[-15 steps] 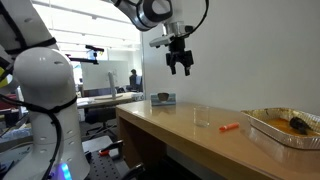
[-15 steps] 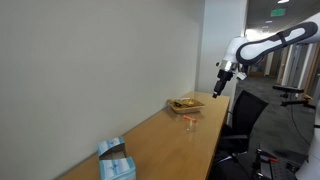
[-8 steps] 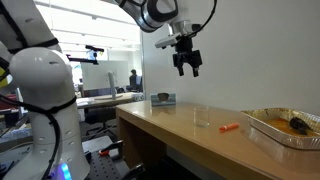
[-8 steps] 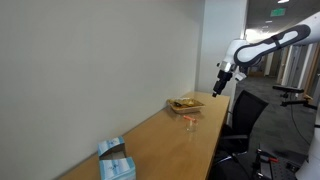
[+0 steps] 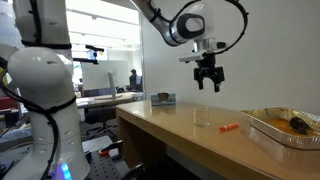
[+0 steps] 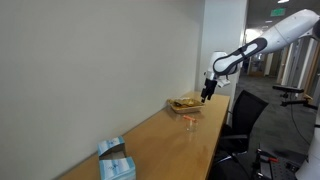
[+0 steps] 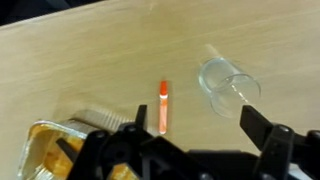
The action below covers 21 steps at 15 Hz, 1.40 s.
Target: Put the marker in the glass
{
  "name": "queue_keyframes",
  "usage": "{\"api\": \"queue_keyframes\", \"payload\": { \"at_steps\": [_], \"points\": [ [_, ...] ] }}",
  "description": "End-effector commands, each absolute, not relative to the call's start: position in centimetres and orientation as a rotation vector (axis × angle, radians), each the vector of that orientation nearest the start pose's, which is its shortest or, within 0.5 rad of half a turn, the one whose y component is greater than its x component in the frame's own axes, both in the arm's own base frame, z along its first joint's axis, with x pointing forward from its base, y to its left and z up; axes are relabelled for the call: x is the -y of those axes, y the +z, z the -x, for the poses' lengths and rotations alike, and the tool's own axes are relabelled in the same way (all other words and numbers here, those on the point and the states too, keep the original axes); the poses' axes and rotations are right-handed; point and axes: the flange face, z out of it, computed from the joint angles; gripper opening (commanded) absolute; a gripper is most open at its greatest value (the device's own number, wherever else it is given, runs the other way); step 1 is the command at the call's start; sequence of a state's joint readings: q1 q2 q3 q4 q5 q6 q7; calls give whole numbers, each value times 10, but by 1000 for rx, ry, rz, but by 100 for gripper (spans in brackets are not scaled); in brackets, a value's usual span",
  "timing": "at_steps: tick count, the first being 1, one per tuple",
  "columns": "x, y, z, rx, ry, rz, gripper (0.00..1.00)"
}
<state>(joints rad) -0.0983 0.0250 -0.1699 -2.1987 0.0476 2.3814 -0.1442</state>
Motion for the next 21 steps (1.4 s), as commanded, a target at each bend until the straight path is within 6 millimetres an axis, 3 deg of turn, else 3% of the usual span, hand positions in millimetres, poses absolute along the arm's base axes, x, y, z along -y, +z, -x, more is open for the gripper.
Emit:
{"api": "queue_keyframes", "payload": {
  "at_steps": [1,5,9,17,19,21],
  "points": [
    [162,352,-586,-249,-216,3096,100],
    [181,306,-638,-249,-170,3110,93],
    [189,267,-672,-213,-124,3126,89],
    [191,222,-698,-174,16,3131,74],
    [195,217,-700,-177,40,3124,64],
    [198,214,-702,-177,51,3118,42]
  ]
}}
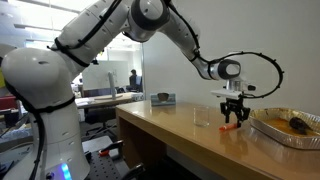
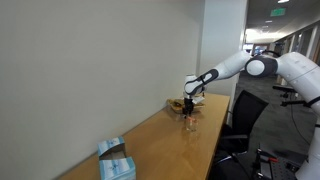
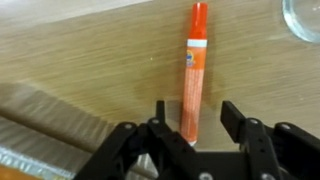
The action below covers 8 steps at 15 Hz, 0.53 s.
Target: Put the marker in the glass
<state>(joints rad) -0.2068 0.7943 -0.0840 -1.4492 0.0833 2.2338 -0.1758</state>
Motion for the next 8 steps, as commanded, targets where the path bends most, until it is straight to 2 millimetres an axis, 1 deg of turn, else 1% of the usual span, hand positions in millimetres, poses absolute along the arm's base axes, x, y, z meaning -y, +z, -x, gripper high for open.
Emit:
{"api": "queue_keyframes", "payload": {
  "at_steps": [1,4,5,6,8],
  "points": [
    [199,213,-703,-164,53,3117,34],
    [196,217,-707,-105,32,3123,10],
    [194,221,-709,-85,17,3124,3],
    [193,224,-710,-81,6,3121,0],
    [191,232,-710,-81,-9,3126,4]
  ]
}}
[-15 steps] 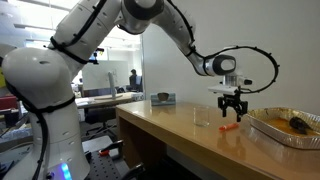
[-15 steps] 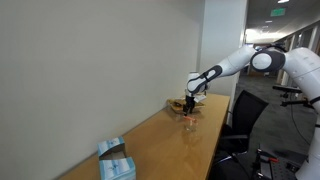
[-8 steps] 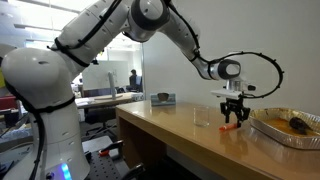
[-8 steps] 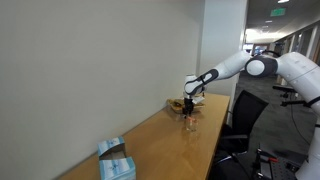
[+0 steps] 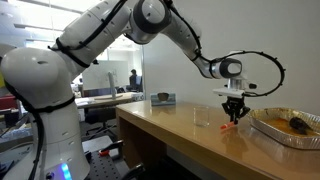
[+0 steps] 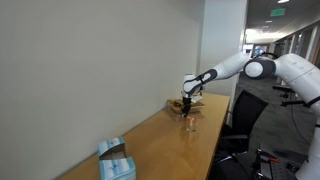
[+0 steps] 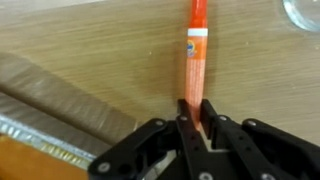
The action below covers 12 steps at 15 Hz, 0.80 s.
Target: Put the marker in the glass
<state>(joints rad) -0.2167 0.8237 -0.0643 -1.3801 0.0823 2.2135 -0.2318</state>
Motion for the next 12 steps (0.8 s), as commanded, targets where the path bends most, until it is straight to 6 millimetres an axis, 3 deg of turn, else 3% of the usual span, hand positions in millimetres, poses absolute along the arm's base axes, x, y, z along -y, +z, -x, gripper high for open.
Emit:
{"api": "queue_keyframes", "payload": {
  "at_steps": [1,7,10,12],
  "points": [
    [191,236,-710,-79,-12,3124,4],
    [166,293,-703,212,-178,3160,4],
    [147,324,-692,186,-406,3127,4],
    [135,333,-678,172,-536,3086,4]
  ]
}}
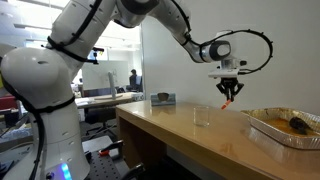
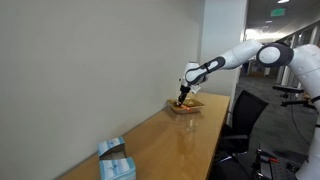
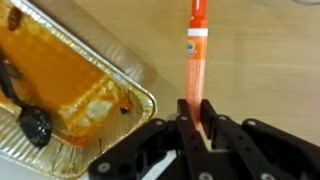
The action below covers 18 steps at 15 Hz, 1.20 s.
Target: Put the marker in the glass
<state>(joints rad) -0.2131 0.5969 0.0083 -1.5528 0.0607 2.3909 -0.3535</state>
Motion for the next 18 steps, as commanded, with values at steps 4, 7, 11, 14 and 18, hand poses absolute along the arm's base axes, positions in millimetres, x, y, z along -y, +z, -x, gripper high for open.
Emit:
{"api": "queue_keyframes", "payload": {
  "at_steps": [4,7,11,14,18],
  "points": [
    [118,337,-641,-52,-677,2961,4],
    [115,339,-614,-172,-715,2880,4],
    [110,347,-585,-149,-824,2800,4],
    [104,345,-572,-82,-895,2756,4],
    [110,331,-562,-35,-923,2749,4]
  ]
}}
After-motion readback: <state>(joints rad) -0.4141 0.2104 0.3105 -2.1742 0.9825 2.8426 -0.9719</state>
